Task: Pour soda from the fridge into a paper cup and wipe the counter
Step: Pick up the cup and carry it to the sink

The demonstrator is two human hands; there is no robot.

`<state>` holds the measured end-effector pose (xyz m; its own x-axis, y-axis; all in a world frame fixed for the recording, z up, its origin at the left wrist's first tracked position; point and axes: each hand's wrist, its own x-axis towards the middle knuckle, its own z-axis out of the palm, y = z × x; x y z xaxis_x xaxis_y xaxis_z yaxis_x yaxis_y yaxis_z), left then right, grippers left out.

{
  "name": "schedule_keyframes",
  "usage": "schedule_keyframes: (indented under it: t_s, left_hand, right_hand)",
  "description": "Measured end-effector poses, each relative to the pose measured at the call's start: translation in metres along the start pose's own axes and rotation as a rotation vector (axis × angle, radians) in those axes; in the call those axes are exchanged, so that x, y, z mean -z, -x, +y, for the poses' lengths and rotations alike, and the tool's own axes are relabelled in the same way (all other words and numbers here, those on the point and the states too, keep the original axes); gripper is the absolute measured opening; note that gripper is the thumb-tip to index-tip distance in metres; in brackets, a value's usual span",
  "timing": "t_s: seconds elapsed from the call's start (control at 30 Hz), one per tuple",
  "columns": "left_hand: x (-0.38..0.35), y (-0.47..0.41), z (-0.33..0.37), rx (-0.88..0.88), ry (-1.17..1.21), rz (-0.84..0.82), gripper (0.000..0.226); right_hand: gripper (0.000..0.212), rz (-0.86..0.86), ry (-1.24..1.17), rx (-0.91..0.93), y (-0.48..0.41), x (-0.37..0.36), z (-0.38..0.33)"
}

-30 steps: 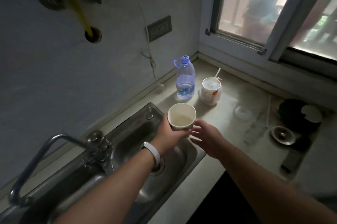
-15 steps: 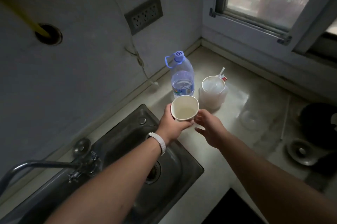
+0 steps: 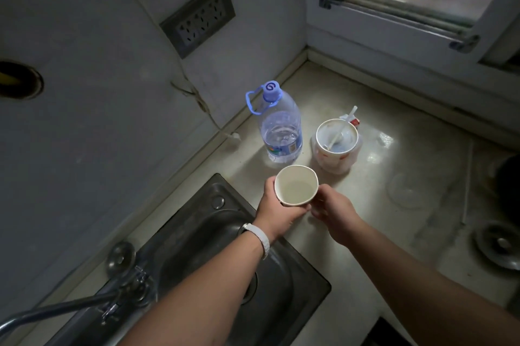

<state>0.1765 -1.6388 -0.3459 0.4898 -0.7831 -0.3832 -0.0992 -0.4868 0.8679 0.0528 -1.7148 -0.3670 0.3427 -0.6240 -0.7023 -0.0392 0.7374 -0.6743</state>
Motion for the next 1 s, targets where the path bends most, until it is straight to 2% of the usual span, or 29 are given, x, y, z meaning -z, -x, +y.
schedule_keyframes:
  t_s: [0.17,0.27,0.4,0.53,0.73,0.87,1.0]
  left_hand:
    - [-0.002,0.000,-0.003,0.018,0.010,0.002,0.086]
    - [-0.001,-0.002,0.000,0.040,-0.026,-0.007,0.082]
    - [0.007,0.002,0.007,0.077,-0.089,-0.089,0.088]
    - [0.019,0.025,0.011,0.099,-0.148,-0.094,0.090]
    - [0.052,0.096,0.003,0.071,-0.171,-0.049,0.062]
    - [0.085,0.153,-0.010,-0.002,-0.274,-0.021,0.049]
    - [0.124,0.202,-0.028,-0.100,-0.394,0.086,0.041]
  right_hand:
    - [0.014,0.016,-0.034,0.012,-0.001,-0.001,0.001]
    - [0.015,0.040,0.024,0.028,0.003,-0.001,0.001]
    - [0.022,0.056,0.109,0.065,0.010,0.001,0.005]
    - [0.011,0.150,0.131,0.071,0.026,0.006,0.008]
    - [0.015,0.158,0.278,0.063,0.068,0.012,0.024]
    - [0.018,0.086,0.446,0.149,0.111,-0.009,0.029]
    - [0.016,-0.053,0.791,0.312,0.156,-0.047,0.041]
